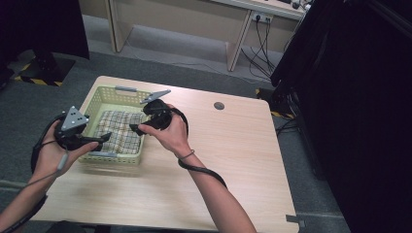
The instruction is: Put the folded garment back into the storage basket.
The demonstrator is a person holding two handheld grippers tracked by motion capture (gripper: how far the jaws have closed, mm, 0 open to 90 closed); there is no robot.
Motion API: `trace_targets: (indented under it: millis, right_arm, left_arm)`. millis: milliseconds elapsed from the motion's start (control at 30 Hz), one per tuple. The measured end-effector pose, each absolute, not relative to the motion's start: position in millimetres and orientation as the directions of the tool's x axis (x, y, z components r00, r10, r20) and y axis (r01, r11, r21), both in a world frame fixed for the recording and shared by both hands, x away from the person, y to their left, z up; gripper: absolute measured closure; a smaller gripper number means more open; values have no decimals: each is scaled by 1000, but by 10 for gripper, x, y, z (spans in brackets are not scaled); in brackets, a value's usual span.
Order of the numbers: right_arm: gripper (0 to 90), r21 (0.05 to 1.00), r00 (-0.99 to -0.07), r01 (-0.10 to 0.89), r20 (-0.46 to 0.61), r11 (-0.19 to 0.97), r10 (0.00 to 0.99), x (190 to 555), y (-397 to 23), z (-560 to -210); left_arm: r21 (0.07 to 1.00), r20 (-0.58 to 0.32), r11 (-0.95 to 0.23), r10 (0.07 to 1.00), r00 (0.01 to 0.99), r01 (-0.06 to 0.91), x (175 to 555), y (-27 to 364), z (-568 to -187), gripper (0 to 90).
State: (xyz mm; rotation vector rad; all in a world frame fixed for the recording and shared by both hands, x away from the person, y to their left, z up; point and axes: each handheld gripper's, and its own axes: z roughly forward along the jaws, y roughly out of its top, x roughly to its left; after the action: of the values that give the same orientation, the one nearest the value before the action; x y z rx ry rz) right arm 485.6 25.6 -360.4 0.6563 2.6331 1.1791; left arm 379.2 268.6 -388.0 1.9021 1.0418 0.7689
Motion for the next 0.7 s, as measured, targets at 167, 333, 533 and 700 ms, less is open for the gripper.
trace_targets:
  millis: [167, 333, 533, 700]
  right_arm:
    - [133, 746, -898, 296, 5, 597, 440, 4807, 118, -3596]
    - [114, 747, -895, 302, 9, 592, 446, 4776, -55, -3603]
    - [96, 747, -886, 311, 3, 588, 464, 4709, -231, -3638]
    - [90, 750, -877, 317, -1, 581, 480, 4667, -377, -3654]
  left_arm:
    - [884, 106, -295, 882, 459, 363, 3732, 2688, -3929, 96]
    - [888, 96, -283, 885, 456, 363, 3693, 2683, -3962, 98]
    - [895, 106, -285, 883, 458, 342, 3634, 2644, -3933, 103]
    - [895, 115, -294, 878, 464, 335, 3602, 2618, -3921, 106]
